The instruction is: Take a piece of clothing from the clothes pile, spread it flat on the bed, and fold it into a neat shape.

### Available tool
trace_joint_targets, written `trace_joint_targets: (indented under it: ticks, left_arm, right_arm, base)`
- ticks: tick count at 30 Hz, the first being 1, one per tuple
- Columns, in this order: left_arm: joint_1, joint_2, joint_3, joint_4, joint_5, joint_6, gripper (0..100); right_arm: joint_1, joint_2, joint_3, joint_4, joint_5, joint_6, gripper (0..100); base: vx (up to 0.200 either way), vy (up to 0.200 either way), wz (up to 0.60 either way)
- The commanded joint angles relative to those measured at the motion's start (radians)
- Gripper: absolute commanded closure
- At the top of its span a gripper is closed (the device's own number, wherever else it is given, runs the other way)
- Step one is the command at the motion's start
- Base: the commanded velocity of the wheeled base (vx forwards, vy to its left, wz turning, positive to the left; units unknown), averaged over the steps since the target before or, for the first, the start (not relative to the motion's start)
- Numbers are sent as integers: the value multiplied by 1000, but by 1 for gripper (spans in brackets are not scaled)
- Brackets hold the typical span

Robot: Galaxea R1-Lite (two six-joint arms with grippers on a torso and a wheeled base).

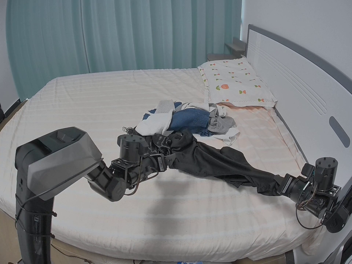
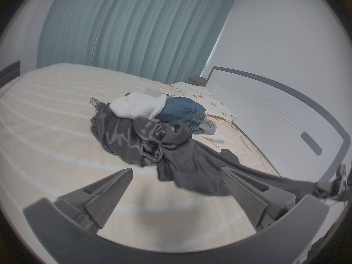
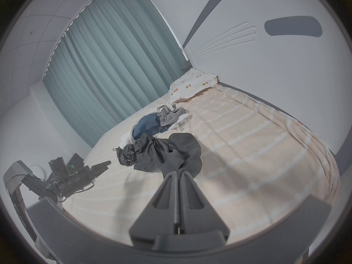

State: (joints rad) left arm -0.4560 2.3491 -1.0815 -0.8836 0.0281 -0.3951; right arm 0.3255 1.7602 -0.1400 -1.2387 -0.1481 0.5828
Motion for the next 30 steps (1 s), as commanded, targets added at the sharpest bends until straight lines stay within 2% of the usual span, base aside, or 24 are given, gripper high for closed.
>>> trace_joint_targets:
  ticks: [1, 9, 15, 20, 30]
  left_arm:
    - [-53, 148, -248, 157, 24, -125, 0]
    - [-82, 283, -462, 278, 53, -149, 0]
    - [-102, 338, -531, 292, 78, -154, 0]
    - [-115, 369, -615, 311, 85, -225, 0]
    - [-104, 410, -735, 419, 110, -295, 0]
  right_arm:
    - [1, -13, 3, -1, -1, 38, 100]
    - [3, -15, 5, -2, -1, 86, 100]
    - [3, -11, 11, -2, -1, 117, 100]
    - [4, -15, 26, -2, -1, 126, 100]
    - [3, -8, 25, -4, -1, 126, 100]
  base:
    - [0, 0, 0]
    - [0, 0, 0]
    - [0, 0, 0]
    - [0, 0, 0]
    - [0, 0, 0]
